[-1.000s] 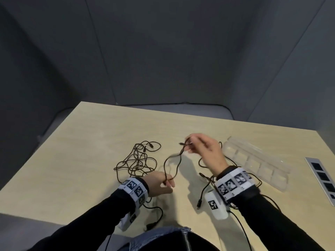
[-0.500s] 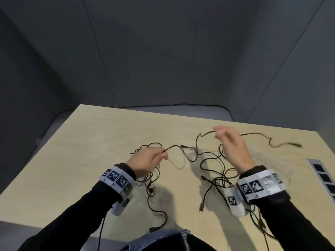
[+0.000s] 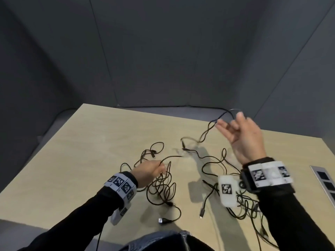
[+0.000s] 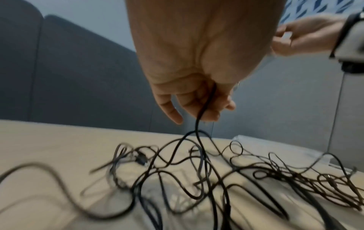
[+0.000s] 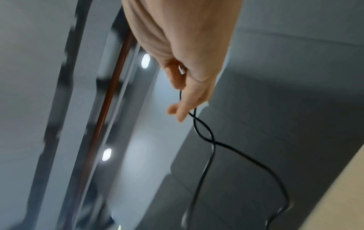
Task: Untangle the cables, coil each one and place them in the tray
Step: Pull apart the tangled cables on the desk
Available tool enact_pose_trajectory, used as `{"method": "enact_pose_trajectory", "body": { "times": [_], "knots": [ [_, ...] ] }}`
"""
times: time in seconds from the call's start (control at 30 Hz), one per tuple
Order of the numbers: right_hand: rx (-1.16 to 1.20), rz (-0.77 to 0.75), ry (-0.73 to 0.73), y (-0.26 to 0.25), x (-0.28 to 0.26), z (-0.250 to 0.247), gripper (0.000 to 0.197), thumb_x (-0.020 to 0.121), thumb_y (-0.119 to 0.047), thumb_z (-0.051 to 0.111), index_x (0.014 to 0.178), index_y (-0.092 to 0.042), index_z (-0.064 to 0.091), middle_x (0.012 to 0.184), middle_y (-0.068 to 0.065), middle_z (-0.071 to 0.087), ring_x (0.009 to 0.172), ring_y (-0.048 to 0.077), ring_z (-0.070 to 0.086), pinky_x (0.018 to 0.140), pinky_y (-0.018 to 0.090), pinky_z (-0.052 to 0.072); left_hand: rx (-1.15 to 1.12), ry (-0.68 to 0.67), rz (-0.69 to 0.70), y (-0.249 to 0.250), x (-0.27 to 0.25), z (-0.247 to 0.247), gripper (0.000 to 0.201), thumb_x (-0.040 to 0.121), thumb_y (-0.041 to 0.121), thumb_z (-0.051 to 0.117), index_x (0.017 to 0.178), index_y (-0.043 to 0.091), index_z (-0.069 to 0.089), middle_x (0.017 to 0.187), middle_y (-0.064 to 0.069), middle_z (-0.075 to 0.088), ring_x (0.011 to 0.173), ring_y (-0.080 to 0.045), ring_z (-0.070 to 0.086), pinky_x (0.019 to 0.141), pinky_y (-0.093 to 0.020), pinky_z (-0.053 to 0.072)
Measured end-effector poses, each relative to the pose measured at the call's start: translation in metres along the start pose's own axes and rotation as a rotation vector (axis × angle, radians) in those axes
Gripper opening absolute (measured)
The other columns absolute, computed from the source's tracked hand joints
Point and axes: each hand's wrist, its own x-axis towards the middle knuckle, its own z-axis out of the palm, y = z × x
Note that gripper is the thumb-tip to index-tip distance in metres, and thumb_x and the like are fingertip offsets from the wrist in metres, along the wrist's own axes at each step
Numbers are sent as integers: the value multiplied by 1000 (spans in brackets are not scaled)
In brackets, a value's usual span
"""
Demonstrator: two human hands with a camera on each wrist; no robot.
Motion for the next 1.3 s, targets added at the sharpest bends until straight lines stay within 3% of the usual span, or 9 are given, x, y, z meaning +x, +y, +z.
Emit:
{"method": "enact_pose_trajectory", "body": {
  "times": [0.13, 0.3, 0.5, 0.7, 0.83, 0.97, 1.03, 1.13, 1.3],
  "knots": [
    [-343, -8, -83, -12, 2, -1, 24, 98, -24, 45, 76, -15, 44, 70, 2, 58, 99, 28, 66, 89, 42, 53, -140, 4, 12, 10, -2, -2, 23, 87, 35, 30, 80, 34, 51, 74, 0, 55, 71, -18, 51, 73, -39, 44],
    [-1044, 26, -603, 55, -16, -14, 28, 84, -15, 65, 85, -20, 38, 120, -6, 61, 113, 4, 54, 91, 24, 42, -72, -87, 232, 52, 4, -24, 22, 94, 22, 31, 96, 27, 53, 80, 2, 59, 72, -17, 53, 71, -34, 44],
    [-1095, 98, -481, 76, -17, -4, 17, 95, -11, 45, 80, -14, 52, 60, 1, 53, 51, 6, 50, 56, 22, 39, -147, 39, 273, 62, 6, -33, 23, 97, 17, 37, 100, 19, 59, 80, 10, 62, 71, -9, 56, 68, -22, 44],
    [-99, 286, -259, 18, -3, 12, 27, 92, -5, 36, 67, -13, 40, 85, 11, 64, 92, 30, 67, 79, 42, 55, -15, -88, 80, 25, 7, 2, 23, 96, 29, 36, 76, 33, 46, 77, 6, 57, 77, -16, 53, 75, -34, 43],
    [125, 286, -257, -6, 4, 6, 16, 79, -18, 42, 65, -19, 36, 55, -2, 39, 49, 14, 46, 62, 34, 52, -86, -70, 5, 11, 4, 8, 26, 94, 29, 37, 70, 35, 47, 74, 11, 52, 73, -6, 50, 74, -28, 39],
    [-247, 267, -144, 2, 11, -2, 8, 77, -26, 40, 69, -25, 37, 49, -8, 25, 38, 7, 18, 41, 17, 14, -103, 42, 62, 15, 8, -8, 26, 91, 38, 35, 78, 28, 56, 77, 6, 58, 74, -6, 53, 71, -25, 38],
    [-661, 242, -168, 17, 9, -3, 12, 71, -34, 51, 75, -25, 43, 53, -9, 32, 34, 4, 25, 35, 16, 17, -140, 125, 112, 22, 10, -15, 28, 96, 33, 39, 85, 23, 63, 84, 1, 64, 78, -9, 55, 73, -24, 42],
    [-1226, 105, -530, 53, -8, -7, 35, 78, -52, 66, 80, -18, 60, 61, -11, 47, 48, 1, 39, 48, 18, 32, -174, 192, 213, 43, 12, -23, 27, 98, 23, 43, 92, 15, 67, 86, 3, 63, 81, -9, 54, 76, -20, 40],
    [-1192, 174, -782, 68, -27, 1, 29, 93, -32, 54, 71, -14, 61, 41, -13, 42, 40, 0, 36, 48, 13, 28, -228, 109, 217, 55, 13, -21, 23, 94, 33, 40, 86, 24, 59, 81, 11, 58, 78, -6, 54, 75, -23, 42]
  ]
}}
